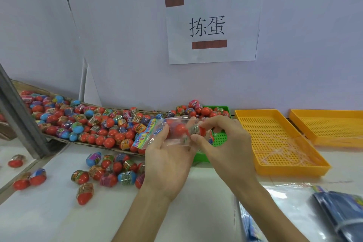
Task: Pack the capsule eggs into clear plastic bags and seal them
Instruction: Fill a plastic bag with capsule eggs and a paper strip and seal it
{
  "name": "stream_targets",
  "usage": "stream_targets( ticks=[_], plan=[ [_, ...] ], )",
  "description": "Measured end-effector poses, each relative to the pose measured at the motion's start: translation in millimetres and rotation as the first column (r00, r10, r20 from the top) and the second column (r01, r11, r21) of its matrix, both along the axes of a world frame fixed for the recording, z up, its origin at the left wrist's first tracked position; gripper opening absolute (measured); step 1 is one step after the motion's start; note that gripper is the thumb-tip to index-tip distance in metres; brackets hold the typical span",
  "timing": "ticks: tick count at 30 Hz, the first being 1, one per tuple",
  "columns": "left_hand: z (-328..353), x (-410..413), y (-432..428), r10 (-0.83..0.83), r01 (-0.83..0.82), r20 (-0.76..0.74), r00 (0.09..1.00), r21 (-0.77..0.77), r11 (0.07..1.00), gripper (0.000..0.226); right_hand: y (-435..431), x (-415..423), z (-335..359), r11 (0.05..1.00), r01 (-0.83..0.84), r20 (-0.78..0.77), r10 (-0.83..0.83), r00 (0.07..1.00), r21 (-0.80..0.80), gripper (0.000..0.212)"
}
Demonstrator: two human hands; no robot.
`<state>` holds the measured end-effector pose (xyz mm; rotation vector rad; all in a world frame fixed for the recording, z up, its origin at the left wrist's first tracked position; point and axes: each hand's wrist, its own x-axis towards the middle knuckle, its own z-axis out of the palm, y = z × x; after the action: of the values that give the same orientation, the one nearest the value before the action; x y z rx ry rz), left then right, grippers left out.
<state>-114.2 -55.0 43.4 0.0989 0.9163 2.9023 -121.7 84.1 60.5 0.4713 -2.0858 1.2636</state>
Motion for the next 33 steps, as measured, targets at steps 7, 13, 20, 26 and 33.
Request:
stream_targets(
  ticks=[7,13,20,26,33],
  plan=[
    [2,1,-1,0.008,-0.008,0.018,1.0,-0.01,1.0,0.051,-1,2,-5,0.971,-0.106,-0.032,0.116,0.993,0.216,0.019],
    [1,0,1,0.016,-0.015,0.018,1.0,-0.041,0.999,0.052,-2,0,-8,0.983,-0.051,-0.041,0.059,0.997,0.177,0.017],
    [1,2,2,-0.004,0.006,0.035,0.999,-0.064,0.998,0.046,-10,2,-12,0.979,-0.013,-0.073,0.028,0.997,0.202,0.028],
    [-1,5,8,-0.029,0.03,0.045,0.999,-0.027,0.999,0.043,-11,3,-14,0.972,0.068,-0.061,-0.055,0.997,0.225,0.027],
    [1,0,-5,0.053,-0.052,0.061,0.997,-0.012,0.999,0.036,-8,4,-10,0.956,-0.092,0.006,0.094,0.996,0.28,0.052]
  ],
)
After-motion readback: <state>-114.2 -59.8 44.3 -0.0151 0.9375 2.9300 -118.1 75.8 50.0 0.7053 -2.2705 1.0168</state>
